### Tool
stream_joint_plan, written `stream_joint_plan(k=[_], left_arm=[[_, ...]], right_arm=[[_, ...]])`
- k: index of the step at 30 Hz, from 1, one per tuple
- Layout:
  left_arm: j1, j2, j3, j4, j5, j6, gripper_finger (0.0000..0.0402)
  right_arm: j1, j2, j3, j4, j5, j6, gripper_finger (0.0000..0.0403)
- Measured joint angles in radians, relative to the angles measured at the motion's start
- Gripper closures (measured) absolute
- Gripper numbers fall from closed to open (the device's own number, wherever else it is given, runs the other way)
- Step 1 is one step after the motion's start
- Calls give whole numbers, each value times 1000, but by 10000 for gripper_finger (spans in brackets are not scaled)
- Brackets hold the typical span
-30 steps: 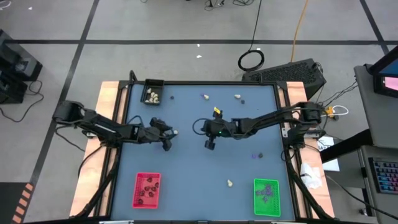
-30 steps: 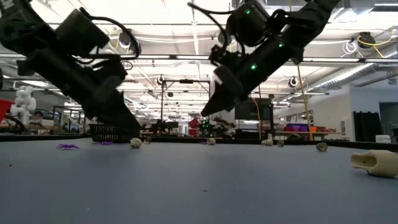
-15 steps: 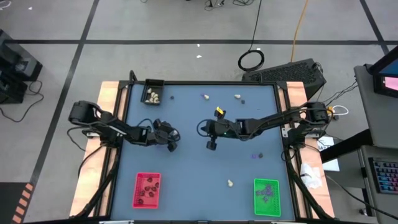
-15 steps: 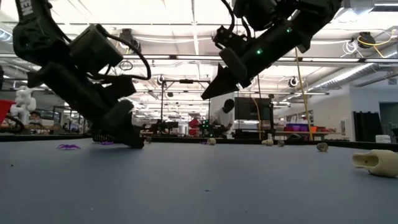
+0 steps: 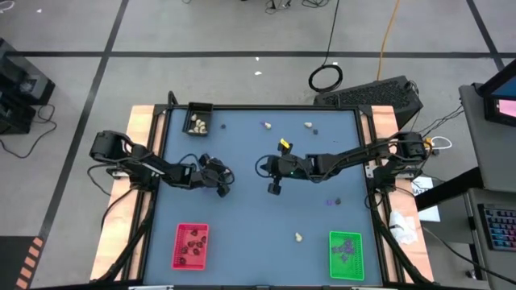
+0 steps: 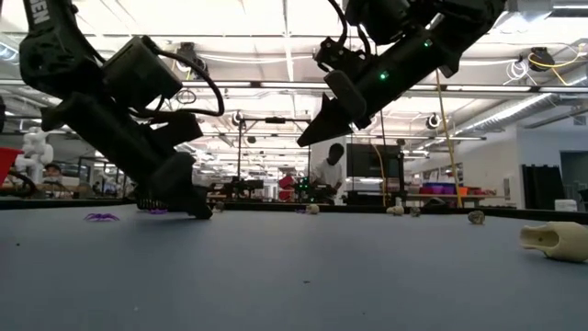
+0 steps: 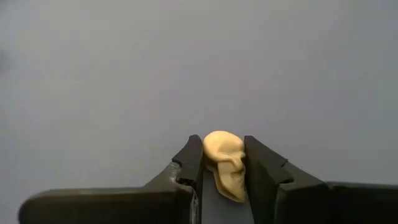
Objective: Sort Halloween decoration
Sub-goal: Put the white skull toy into the black bin
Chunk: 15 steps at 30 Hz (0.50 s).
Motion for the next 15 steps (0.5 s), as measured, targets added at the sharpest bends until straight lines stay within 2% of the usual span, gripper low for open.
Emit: stream_joint_plan(k=[4,9,15], left_arm=[[1,-23,-3,-7,-5,28,327],[13,-109,-5,-54,-9,48,327],[120,-278,-4,-212,-9,49,327]], right_arm=[[2,0,0,0,0,2,403],[6,0,0,-2,0,0,403],[7,0,0,-7,-1,0,403]])
